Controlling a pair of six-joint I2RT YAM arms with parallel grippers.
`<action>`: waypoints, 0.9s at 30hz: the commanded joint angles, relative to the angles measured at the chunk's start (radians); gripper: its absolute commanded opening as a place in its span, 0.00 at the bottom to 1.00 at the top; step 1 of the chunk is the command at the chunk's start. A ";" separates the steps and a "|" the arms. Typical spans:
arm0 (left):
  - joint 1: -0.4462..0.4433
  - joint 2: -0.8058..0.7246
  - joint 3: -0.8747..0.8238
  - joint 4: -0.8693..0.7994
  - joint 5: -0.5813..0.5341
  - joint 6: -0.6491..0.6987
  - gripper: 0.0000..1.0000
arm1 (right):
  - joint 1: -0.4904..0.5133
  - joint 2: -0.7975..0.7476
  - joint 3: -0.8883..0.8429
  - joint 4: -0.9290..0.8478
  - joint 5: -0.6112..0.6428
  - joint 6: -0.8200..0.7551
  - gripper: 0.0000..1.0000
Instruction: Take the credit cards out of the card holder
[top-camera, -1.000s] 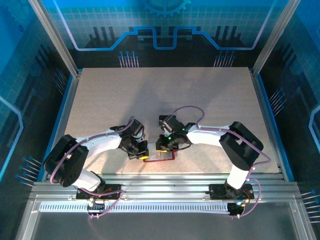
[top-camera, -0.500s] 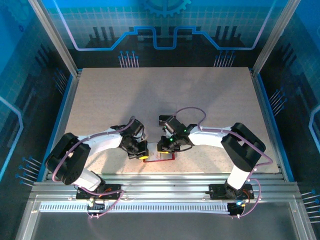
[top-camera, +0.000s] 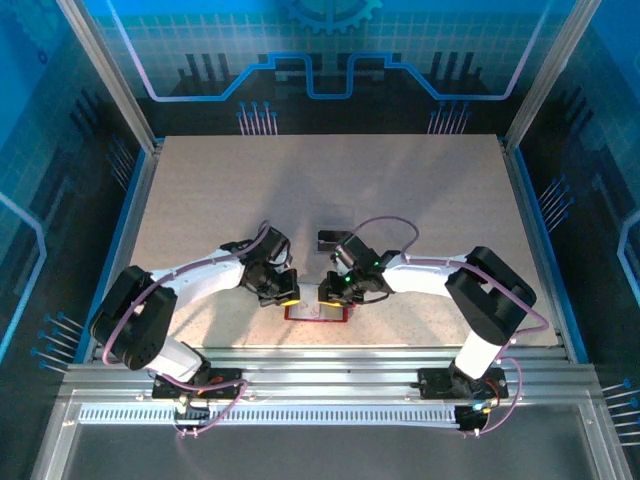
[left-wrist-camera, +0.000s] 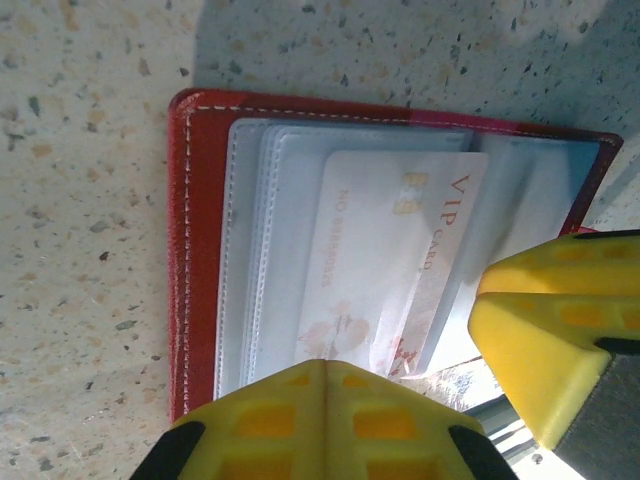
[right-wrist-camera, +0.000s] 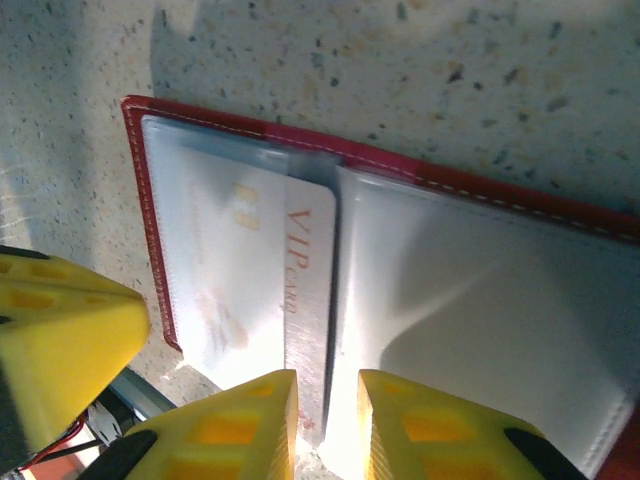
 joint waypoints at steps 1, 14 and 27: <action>0.009 0.019 0.026 -0.018 -0.014 0.018 0.02 | -0.015 -0.021 -0.015 0.028 -0.020 0.017 0.23; 0.009 0.073 0.043 -0.044 -0.045 0.052 0.01 | -0.031 -0.009 -0.025 0.084 -0.049 0.034 0.24; 0.009 0.086 0.058 -0.057 -0.045 0.065 0.01 | -0.036 0.028 -0.043 0.152 -0.088 0.055 0.24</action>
